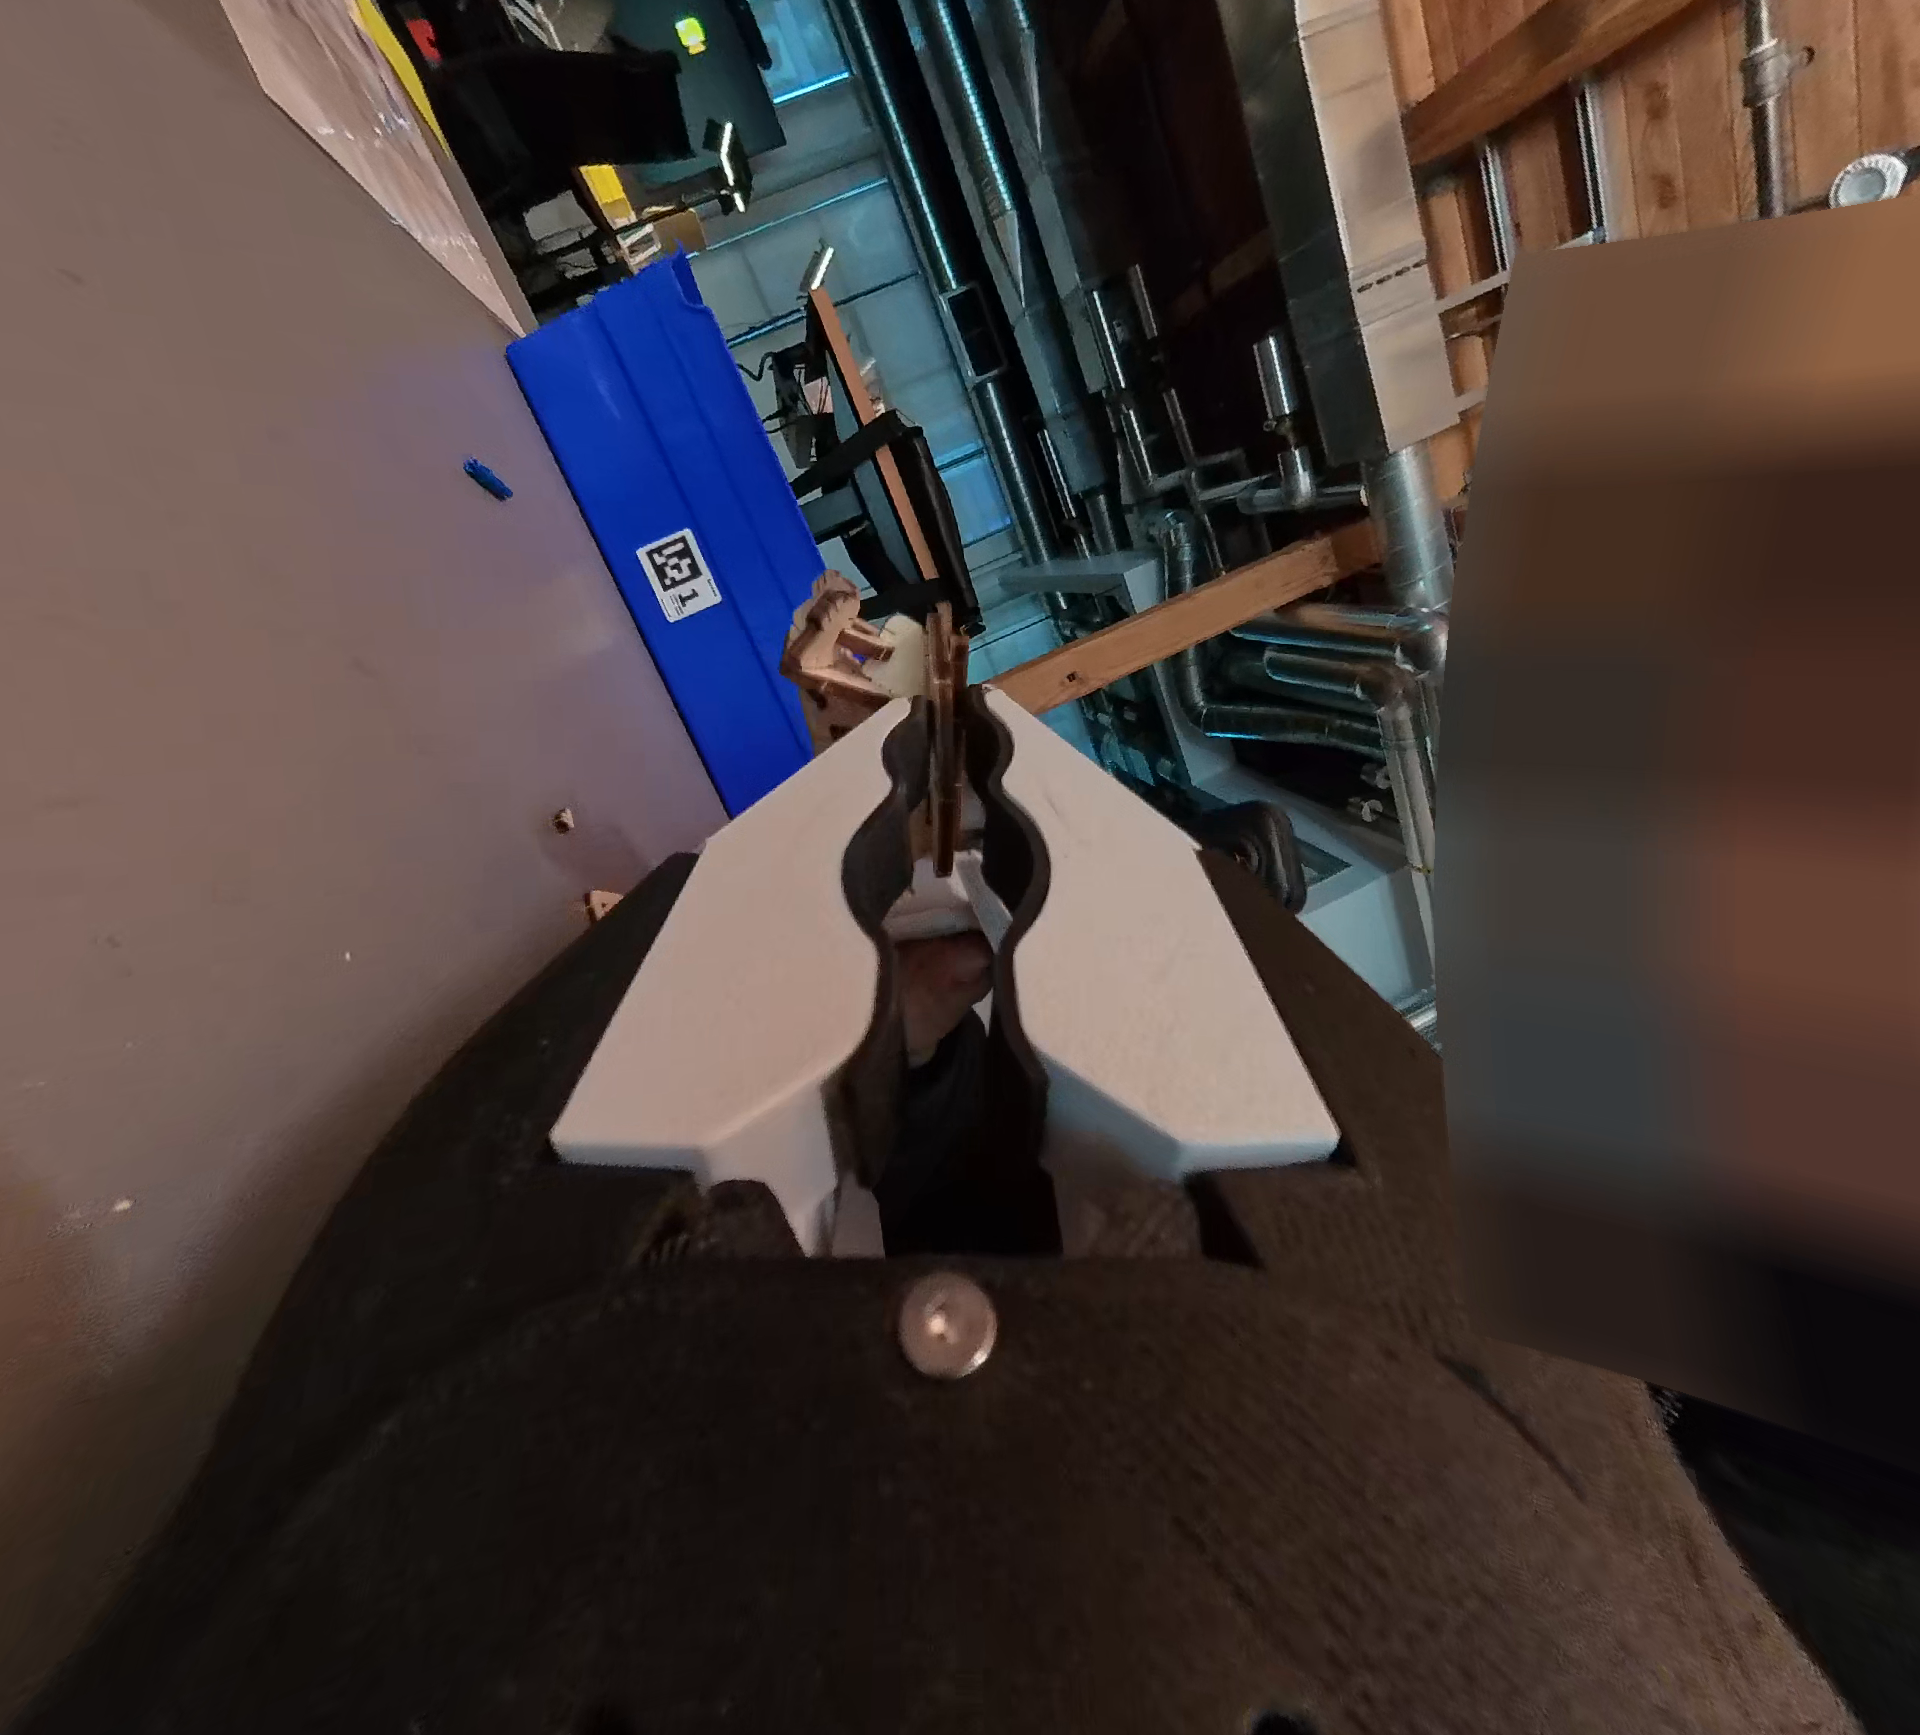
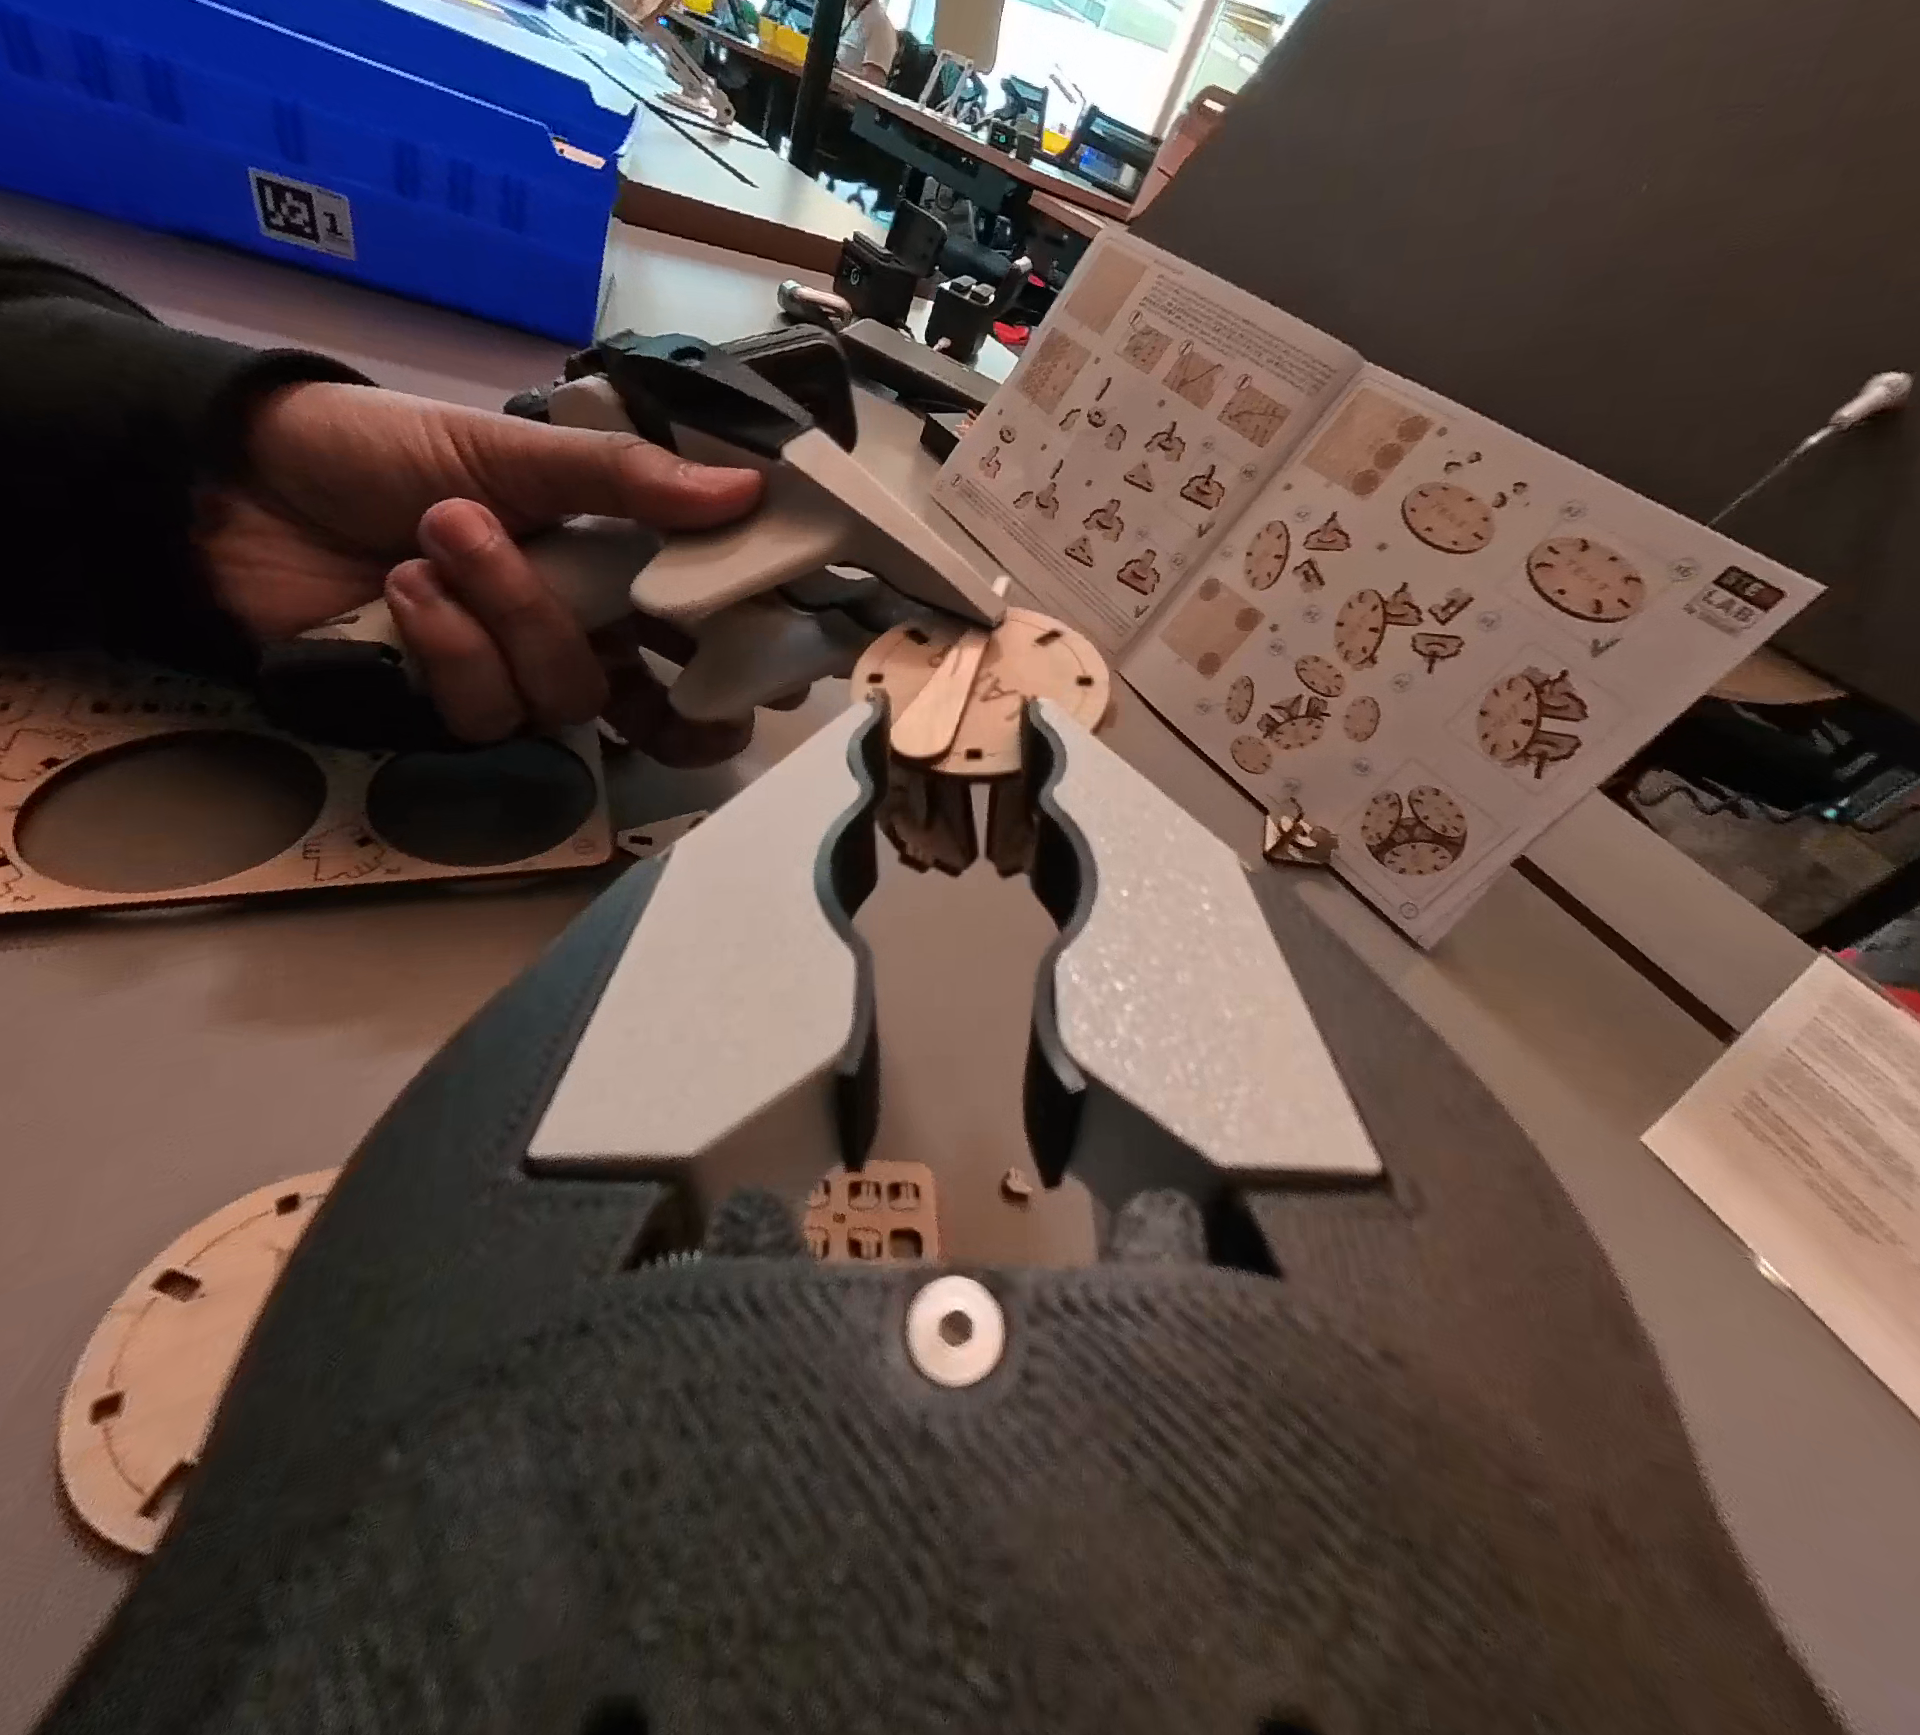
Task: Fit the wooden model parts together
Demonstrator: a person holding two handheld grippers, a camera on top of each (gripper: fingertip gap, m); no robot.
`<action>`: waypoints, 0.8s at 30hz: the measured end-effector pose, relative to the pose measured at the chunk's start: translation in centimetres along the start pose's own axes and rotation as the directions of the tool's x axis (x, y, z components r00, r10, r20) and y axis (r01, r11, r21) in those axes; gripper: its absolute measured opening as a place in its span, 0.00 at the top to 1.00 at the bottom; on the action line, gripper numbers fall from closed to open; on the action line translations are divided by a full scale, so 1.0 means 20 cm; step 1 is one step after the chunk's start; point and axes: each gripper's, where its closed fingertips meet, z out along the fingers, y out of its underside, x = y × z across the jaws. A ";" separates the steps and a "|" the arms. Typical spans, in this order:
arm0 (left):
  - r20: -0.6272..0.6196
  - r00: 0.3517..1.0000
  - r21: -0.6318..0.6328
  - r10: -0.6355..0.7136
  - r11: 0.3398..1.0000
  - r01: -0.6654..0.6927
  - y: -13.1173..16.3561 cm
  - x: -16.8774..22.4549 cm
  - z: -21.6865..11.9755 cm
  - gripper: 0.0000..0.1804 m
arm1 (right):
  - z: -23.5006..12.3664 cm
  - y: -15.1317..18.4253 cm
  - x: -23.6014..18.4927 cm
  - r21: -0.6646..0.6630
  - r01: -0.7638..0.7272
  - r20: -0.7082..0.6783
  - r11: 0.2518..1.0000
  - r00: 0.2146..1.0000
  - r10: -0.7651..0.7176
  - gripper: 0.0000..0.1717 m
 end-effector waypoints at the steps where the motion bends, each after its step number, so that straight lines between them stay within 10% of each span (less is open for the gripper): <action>1: 0.000 1.000 -0.003 -0.001 1.000 0.001 0.00 0.00 0.00 0.98 | 0.00 0.00 0.01 0.002 -0.011 -0.005 1.000 1.000 0.011 0.87; 24: 0.004 0.999 -0.147 0.042 0.988 -0.041 0.12 0.00 0.03 0.98 | -0.03 0.01 -0.01 -0.003 0.043 0.068 0.999 0.997 -0.043 0.96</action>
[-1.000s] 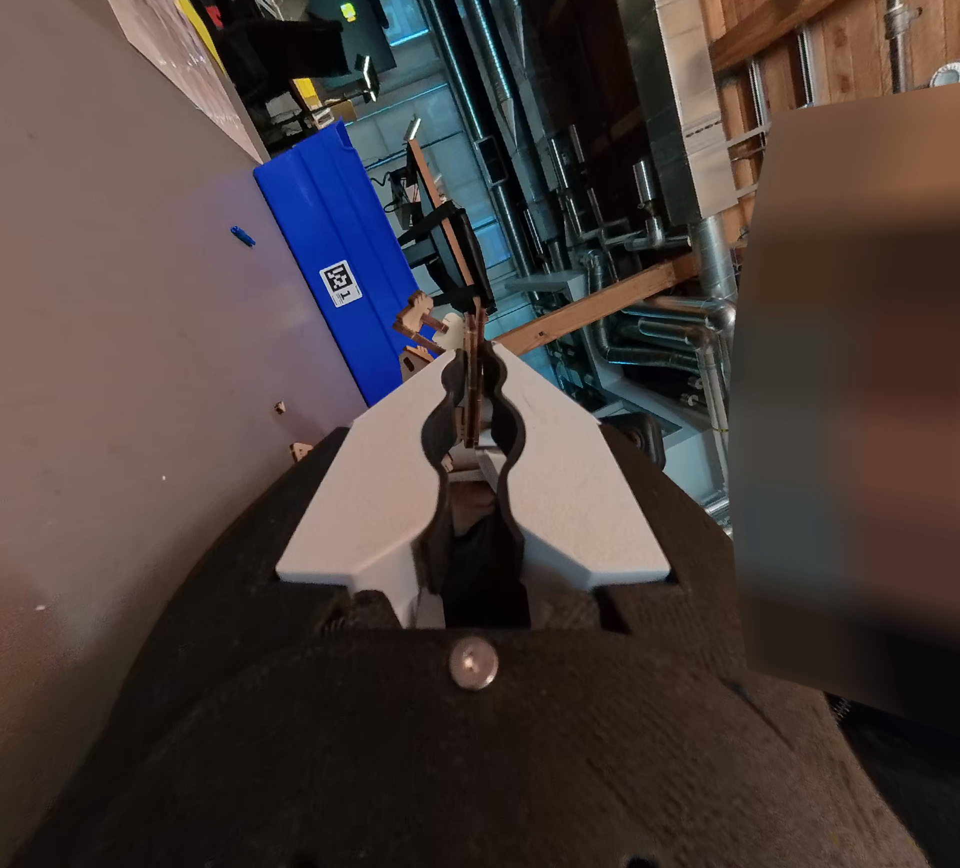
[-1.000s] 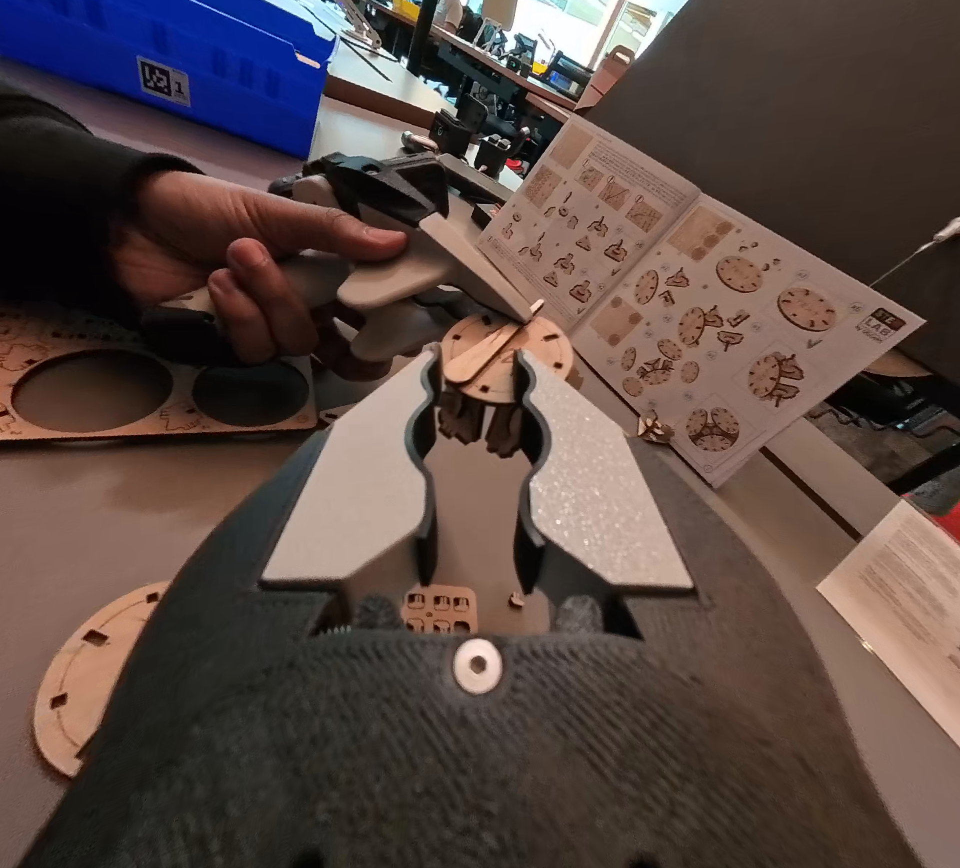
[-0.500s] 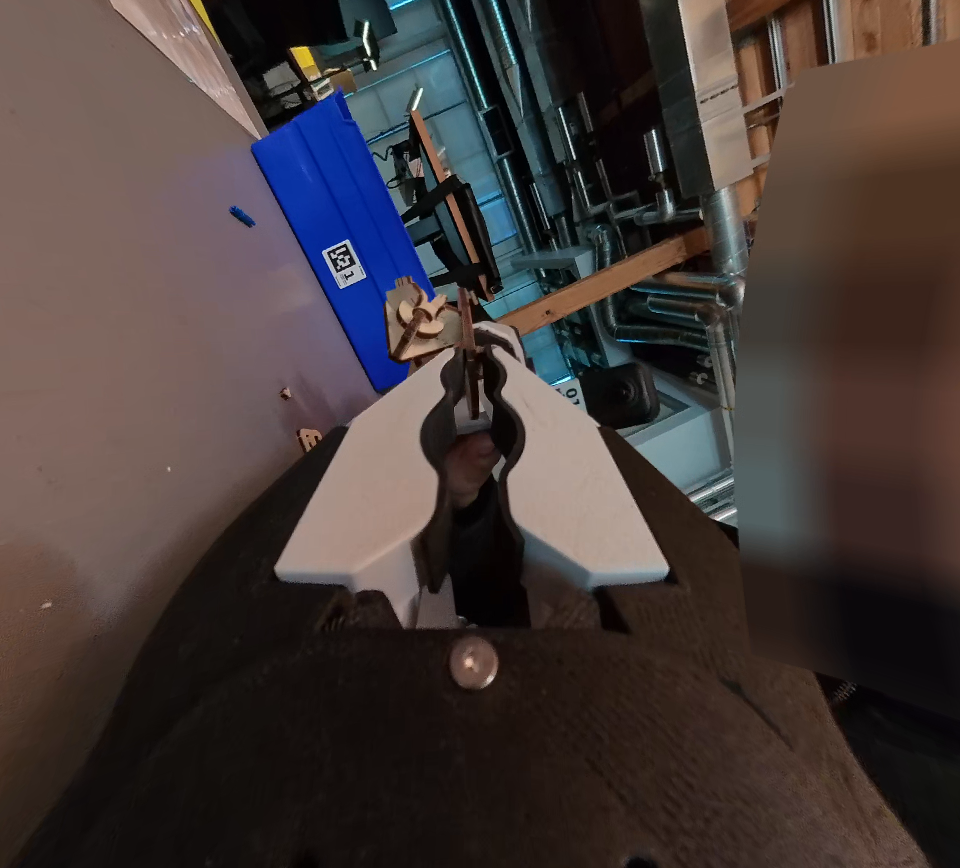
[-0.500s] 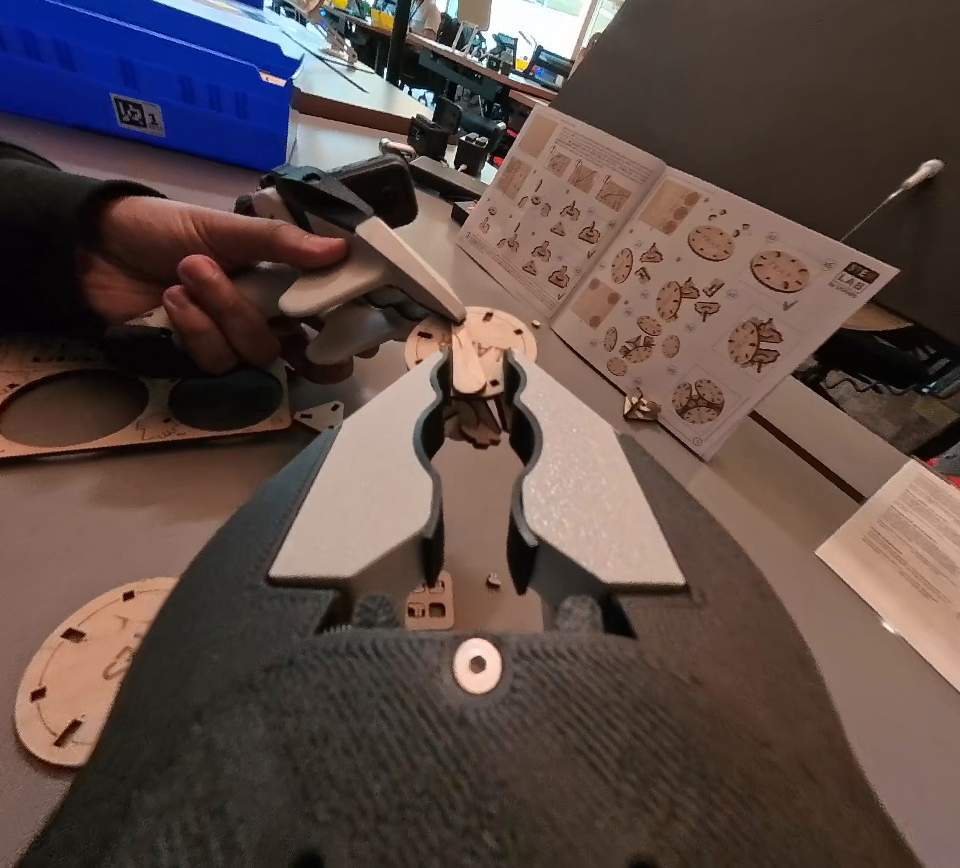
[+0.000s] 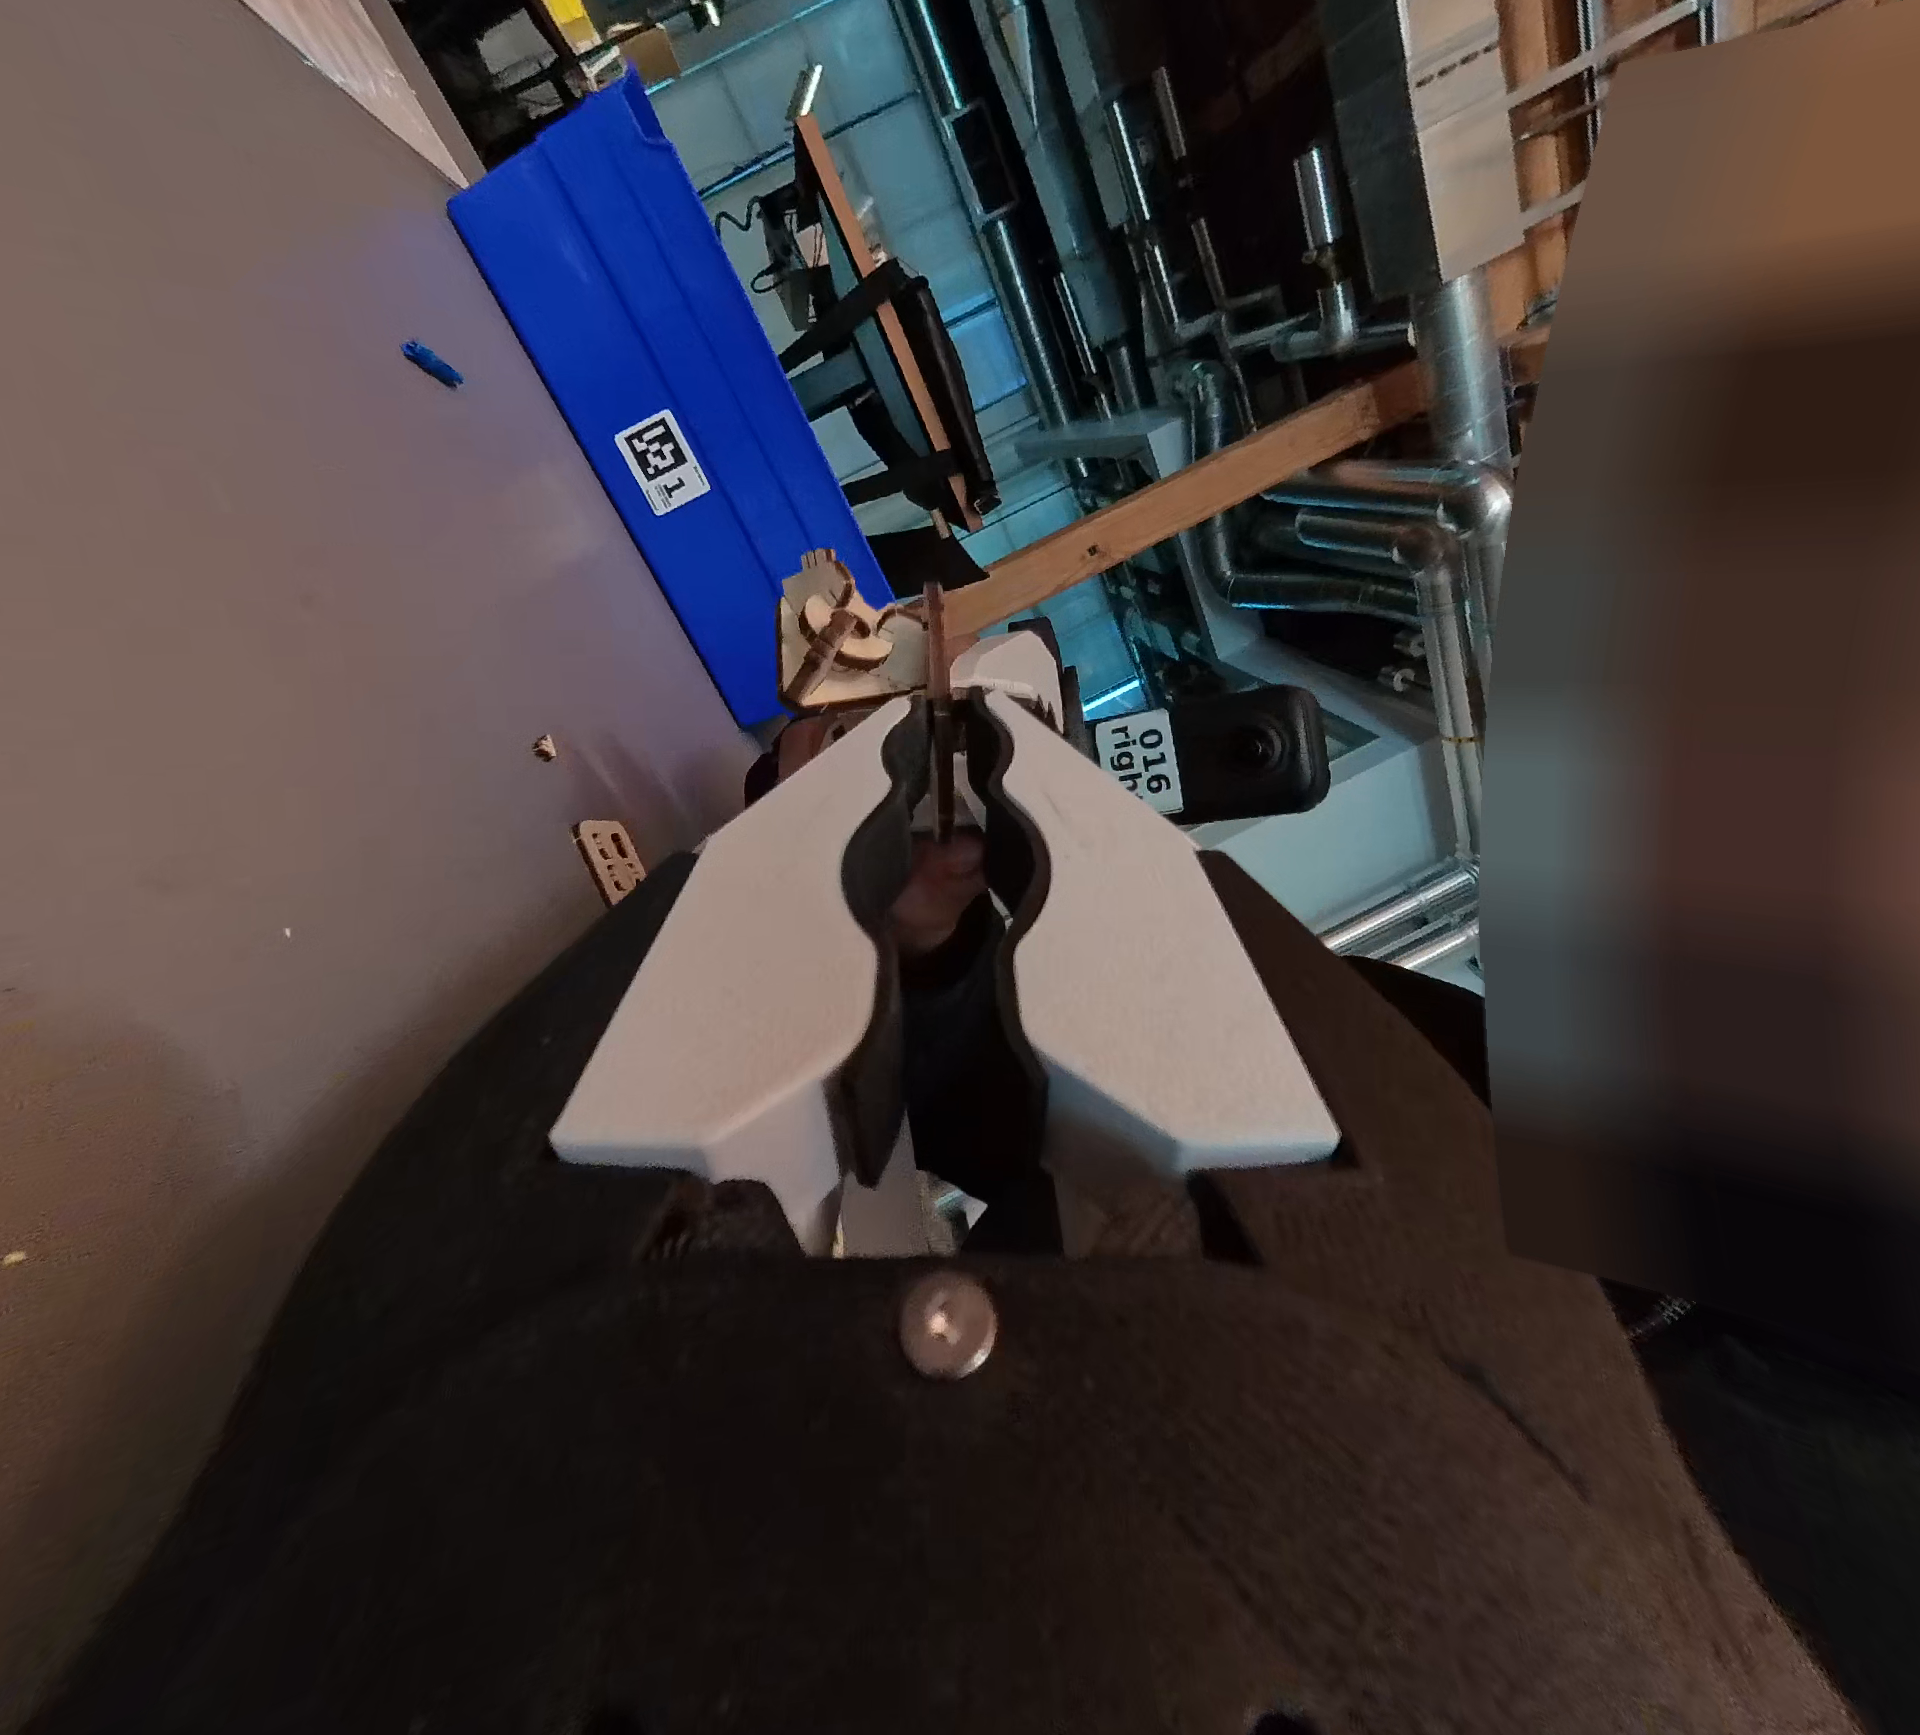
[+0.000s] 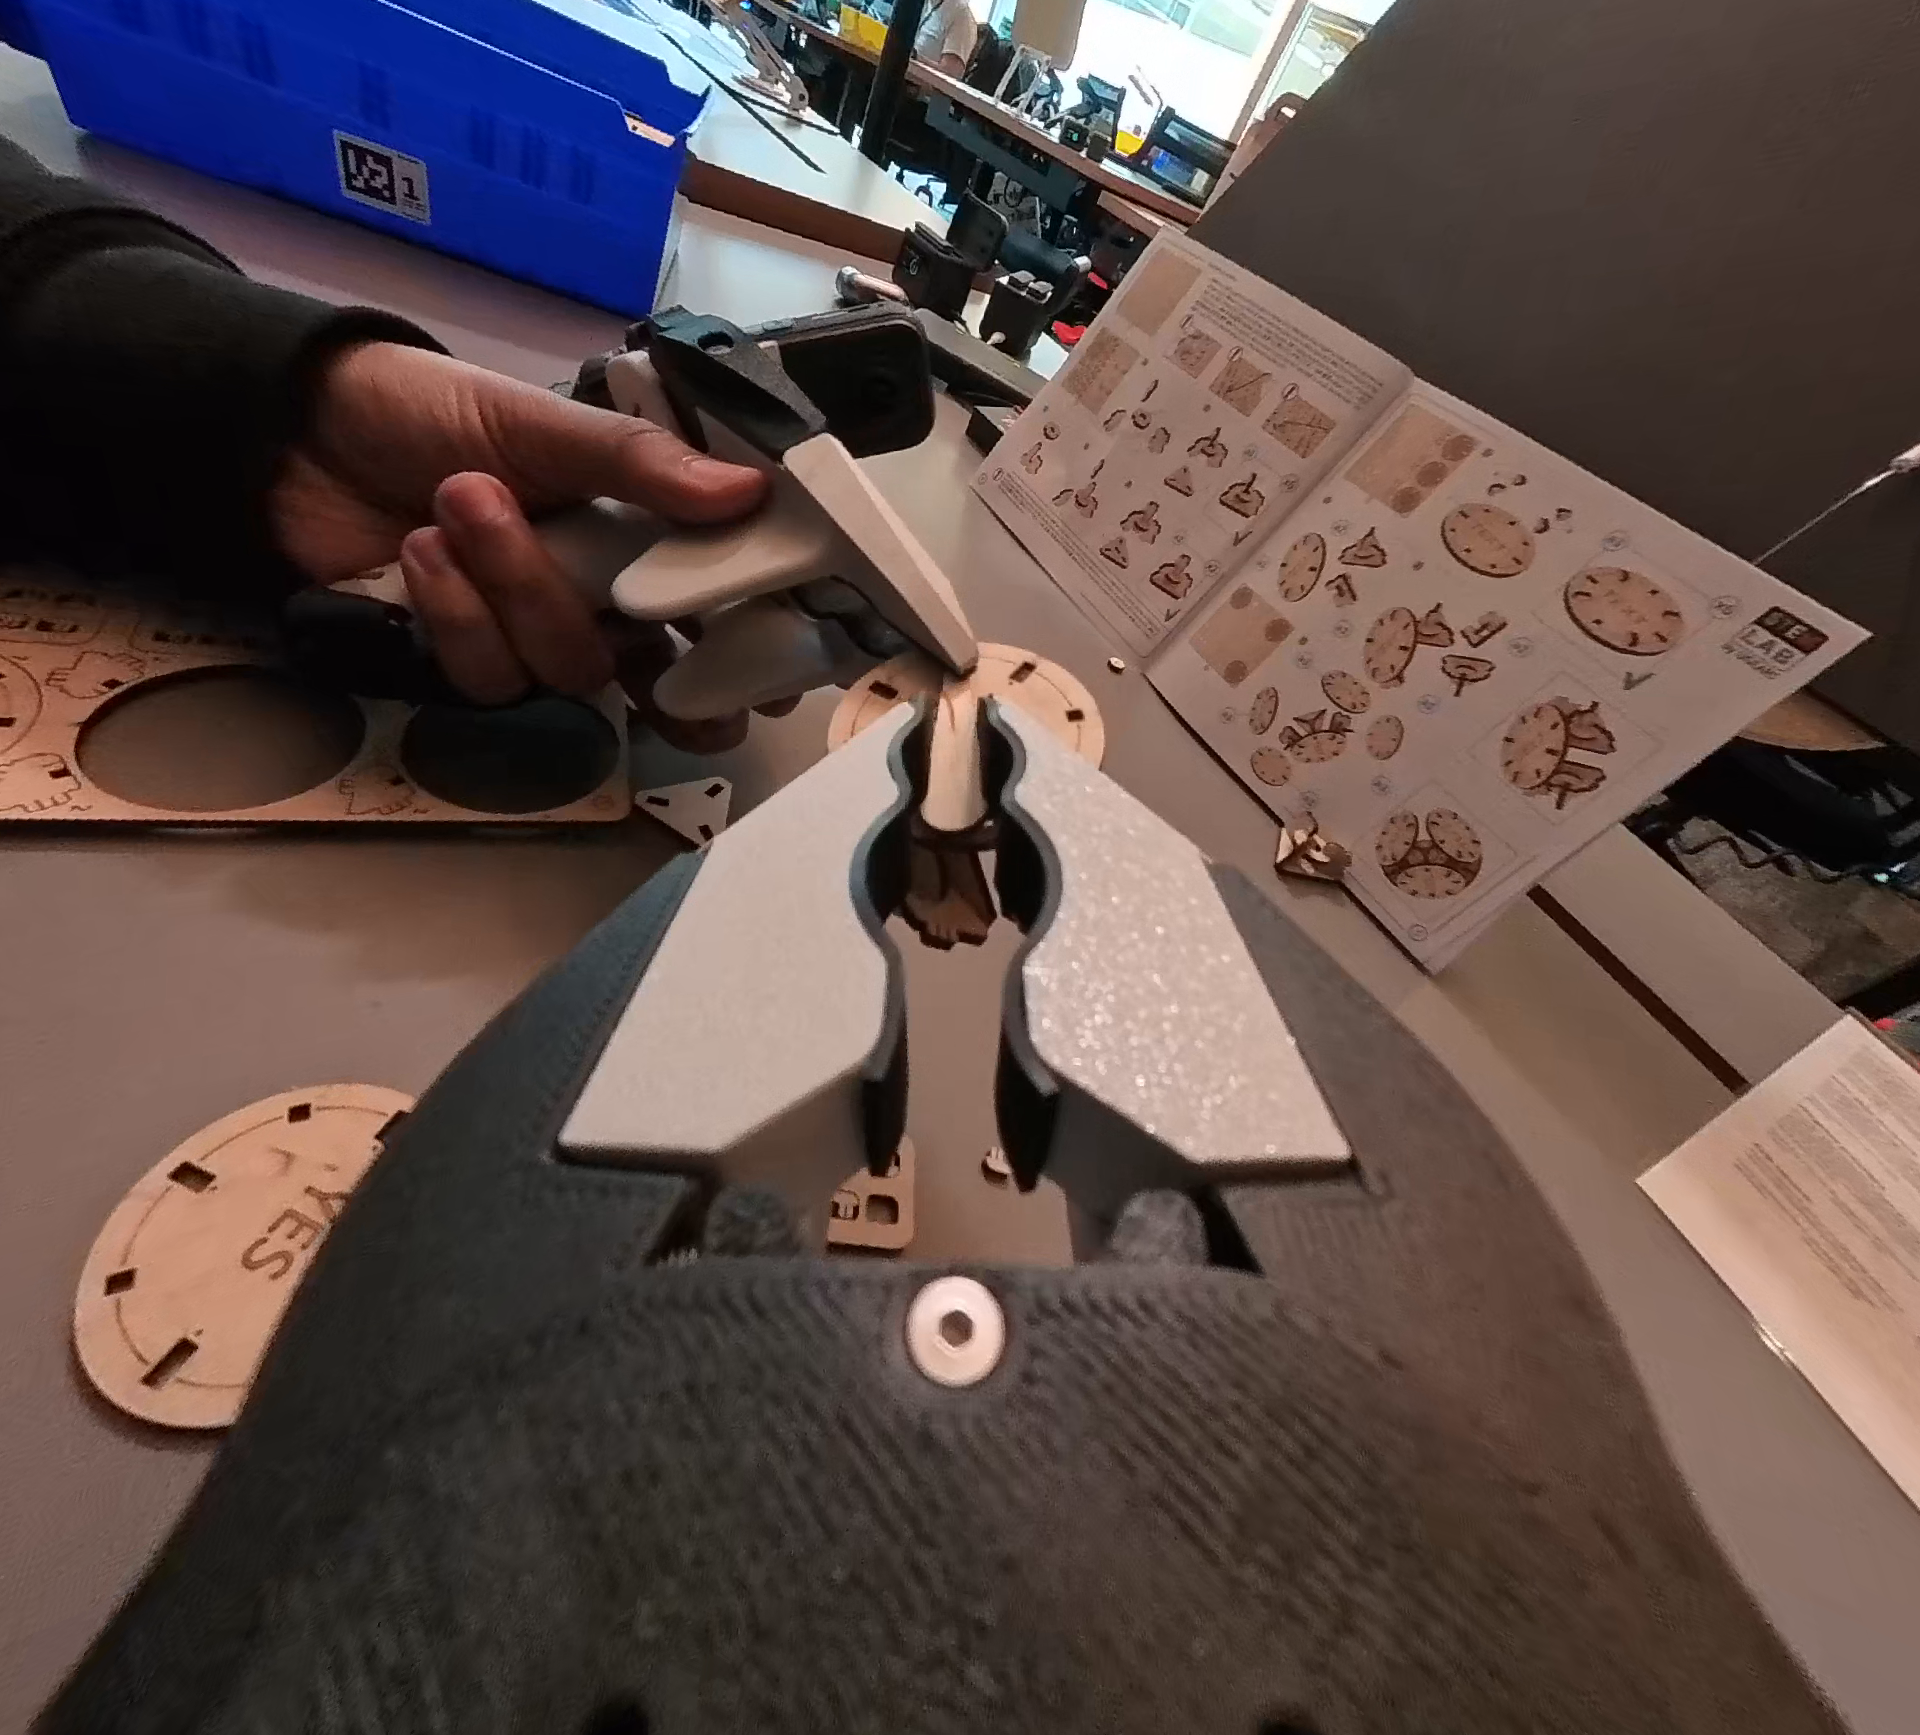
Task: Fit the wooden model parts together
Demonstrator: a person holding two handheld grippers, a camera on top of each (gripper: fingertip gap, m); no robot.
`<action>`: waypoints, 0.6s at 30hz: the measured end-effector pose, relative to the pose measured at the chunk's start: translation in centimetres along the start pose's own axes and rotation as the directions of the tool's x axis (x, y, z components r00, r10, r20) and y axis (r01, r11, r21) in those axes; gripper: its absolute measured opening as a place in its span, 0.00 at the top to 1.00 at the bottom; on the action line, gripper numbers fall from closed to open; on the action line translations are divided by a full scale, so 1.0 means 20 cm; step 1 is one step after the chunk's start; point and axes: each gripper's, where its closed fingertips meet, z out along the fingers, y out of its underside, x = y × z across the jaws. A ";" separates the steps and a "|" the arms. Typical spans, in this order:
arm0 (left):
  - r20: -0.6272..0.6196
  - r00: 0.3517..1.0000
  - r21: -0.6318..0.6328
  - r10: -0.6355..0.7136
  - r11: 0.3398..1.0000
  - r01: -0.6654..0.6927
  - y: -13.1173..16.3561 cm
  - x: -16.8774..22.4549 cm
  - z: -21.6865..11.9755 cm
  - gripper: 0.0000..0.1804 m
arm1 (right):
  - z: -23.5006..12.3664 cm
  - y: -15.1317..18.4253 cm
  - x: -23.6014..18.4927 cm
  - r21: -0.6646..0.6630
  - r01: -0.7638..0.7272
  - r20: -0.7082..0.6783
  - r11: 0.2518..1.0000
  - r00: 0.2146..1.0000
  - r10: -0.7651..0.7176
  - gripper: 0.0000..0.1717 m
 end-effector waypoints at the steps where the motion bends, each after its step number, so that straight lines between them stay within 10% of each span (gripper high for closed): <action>1: 0.000 1.000 -0.002 0.001 1.000 -0.001 0.00 0.00 0.00 0.98 | 0.00 0.00 0.00 -0.005 0.003 0.001 1.000 1.000 -0.003 0.96; 13: 0.140 0.986 0.112 0.093 0.988 -0.109 -0.14 -0.06 -0.10 1.00 | -0.03 0.04 0.10 -0.036 -0.130 -0.037 0.991 0.991 0.129 0.97; 18: 0.376 0.824 -0.024 0.423 0.894 -0.448 -0.17 -0.10 -0.13 1.00 | -0.02 0.06 0.10 -0.121 0.033 -0.105 0.992 0.993 -0.046 0.97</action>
